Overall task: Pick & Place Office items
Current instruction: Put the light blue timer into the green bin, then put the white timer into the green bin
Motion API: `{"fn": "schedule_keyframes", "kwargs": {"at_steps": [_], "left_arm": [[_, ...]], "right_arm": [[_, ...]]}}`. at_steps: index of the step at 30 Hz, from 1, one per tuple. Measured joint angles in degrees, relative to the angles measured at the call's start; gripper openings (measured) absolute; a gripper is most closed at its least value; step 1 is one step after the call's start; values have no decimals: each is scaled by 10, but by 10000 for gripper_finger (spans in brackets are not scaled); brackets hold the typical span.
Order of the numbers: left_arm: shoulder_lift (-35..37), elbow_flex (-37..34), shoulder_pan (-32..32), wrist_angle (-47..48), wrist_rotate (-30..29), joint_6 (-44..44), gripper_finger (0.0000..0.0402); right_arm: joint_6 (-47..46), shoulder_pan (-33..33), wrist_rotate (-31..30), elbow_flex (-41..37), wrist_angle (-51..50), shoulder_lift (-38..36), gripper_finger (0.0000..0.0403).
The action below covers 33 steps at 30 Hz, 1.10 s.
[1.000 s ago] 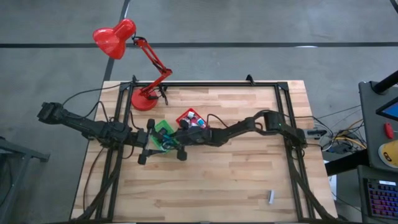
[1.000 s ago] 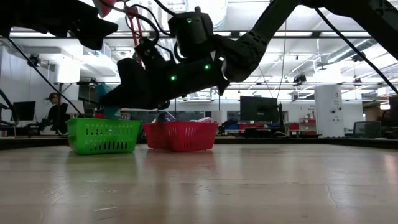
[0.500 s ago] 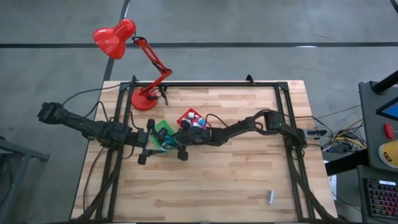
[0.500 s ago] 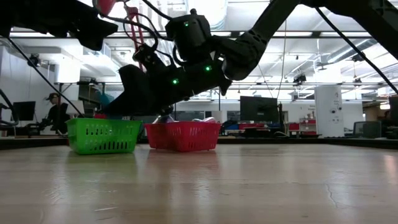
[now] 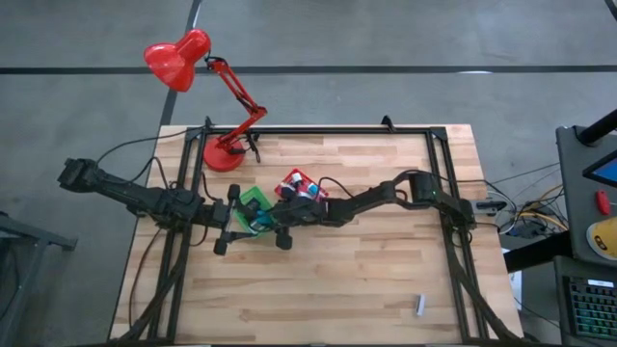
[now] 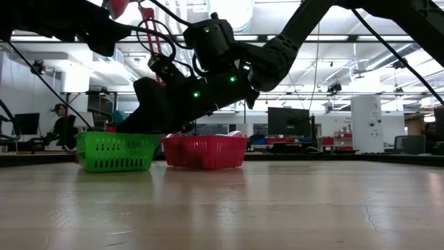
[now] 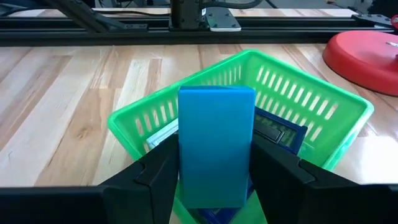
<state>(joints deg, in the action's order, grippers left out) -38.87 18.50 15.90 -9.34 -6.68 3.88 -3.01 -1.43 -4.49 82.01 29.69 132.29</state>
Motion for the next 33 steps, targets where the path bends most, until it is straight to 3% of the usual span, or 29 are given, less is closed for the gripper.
{"fn": "schedule_keyframes", "kwargs": {"at_steps": [16,33], "left_arm": [[0,0,0,0,0,0,250],[0,0,0,0,0,0,250]], "right_arm": [[23,-1,0,0,23,0,220],[42,-11,-24,2,14,-39,219]]}}
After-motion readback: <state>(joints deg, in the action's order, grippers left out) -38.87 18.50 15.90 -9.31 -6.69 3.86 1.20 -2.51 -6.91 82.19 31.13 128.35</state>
